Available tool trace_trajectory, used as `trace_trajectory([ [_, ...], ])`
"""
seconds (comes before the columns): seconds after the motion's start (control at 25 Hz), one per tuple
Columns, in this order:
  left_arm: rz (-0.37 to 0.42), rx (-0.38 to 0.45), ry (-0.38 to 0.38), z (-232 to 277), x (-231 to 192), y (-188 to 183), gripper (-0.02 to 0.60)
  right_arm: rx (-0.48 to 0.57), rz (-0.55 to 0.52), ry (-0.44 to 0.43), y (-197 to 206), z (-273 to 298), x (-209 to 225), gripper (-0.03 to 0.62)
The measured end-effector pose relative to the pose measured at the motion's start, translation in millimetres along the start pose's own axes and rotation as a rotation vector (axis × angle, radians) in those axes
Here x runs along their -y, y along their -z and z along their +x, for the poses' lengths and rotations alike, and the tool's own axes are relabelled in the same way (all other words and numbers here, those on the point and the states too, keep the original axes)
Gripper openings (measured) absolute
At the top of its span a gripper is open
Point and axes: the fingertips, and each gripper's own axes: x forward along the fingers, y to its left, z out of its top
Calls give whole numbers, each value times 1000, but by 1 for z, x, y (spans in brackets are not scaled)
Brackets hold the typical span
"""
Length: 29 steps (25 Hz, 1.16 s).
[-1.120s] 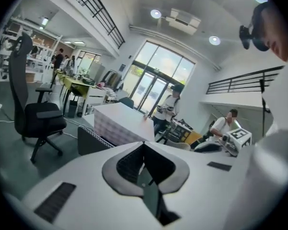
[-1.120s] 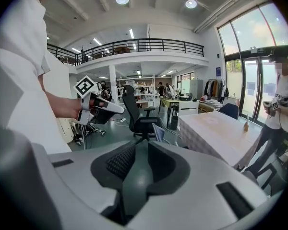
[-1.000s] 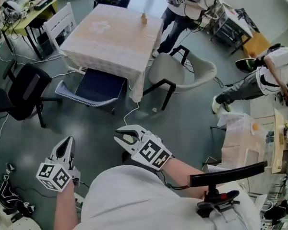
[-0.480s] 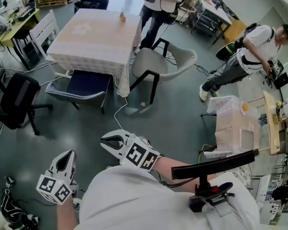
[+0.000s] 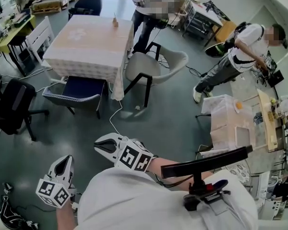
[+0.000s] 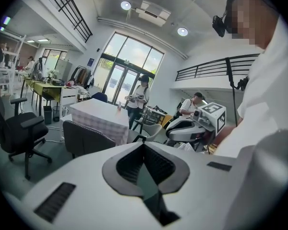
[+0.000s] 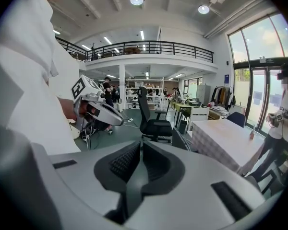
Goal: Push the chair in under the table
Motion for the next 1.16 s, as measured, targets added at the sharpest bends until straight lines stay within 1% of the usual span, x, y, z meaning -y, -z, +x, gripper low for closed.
trace_trajectory([
  [0.32,-18,11,-15,-8,-3,1,12,-6,-29,-1,-7,0,-8,23],
  [0.52,-17,12,-9,-12,-4,8,12,-6,-36,-2,-6,2,-16,21],
  [1.16,-26,5,-19,-18,6,14,12,-1,-52,-11,-6,-8,-26,20],
])
